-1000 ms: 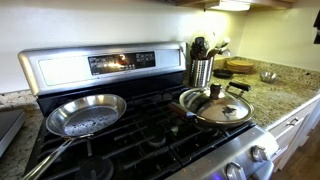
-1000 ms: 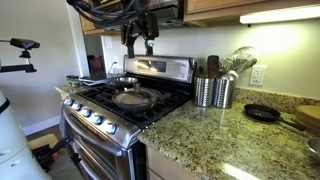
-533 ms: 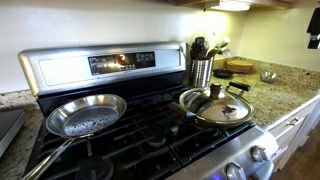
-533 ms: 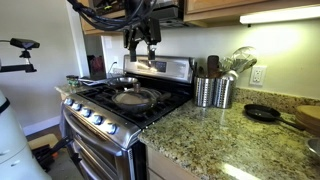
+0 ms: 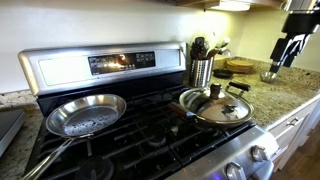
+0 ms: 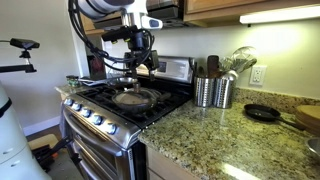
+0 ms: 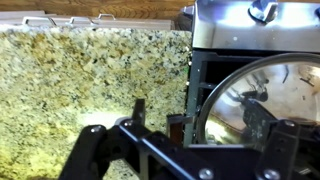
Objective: Take the lid off the wok and put it on the counter
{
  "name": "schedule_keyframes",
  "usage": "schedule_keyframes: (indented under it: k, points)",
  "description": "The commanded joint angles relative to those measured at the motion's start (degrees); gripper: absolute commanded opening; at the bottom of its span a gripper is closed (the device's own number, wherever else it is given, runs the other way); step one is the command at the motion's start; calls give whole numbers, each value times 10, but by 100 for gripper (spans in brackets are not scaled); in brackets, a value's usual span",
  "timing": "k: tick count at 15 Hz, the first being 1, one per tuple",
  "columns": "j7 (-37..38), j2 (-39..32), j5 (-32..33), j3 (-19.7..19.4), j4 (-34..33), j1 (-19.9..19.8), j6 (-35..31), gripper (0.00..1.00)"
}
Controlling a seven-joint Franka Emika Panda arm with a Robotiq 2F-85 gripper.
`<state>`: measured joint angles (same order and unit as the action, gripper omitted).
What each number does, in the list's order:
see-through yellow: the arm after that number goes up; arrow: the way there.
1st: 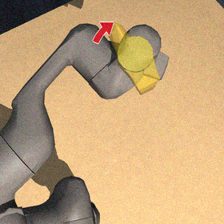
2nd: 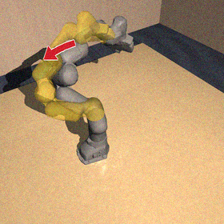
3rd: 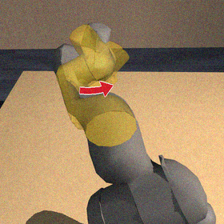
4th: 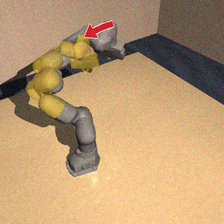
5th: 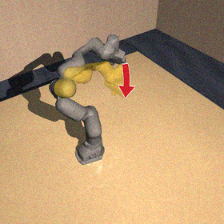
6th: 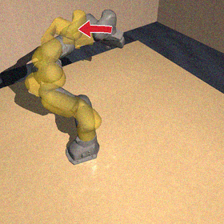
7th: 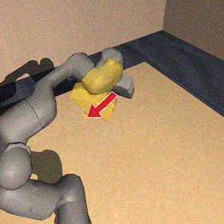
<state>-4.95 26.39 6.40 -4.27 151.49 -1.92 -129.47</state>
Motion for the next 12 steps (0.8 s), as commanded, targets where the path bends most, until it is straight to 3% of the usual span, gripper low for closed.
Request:
schedule_keyframes:
  k: [1,7,12]
  points:
    - [-36,-39,-33,6,13,32,-83,100]
    - [-77,-83,-89,19,3,76,-164,100]
    - [-75,-78,-92,29,4,76,-152,100]
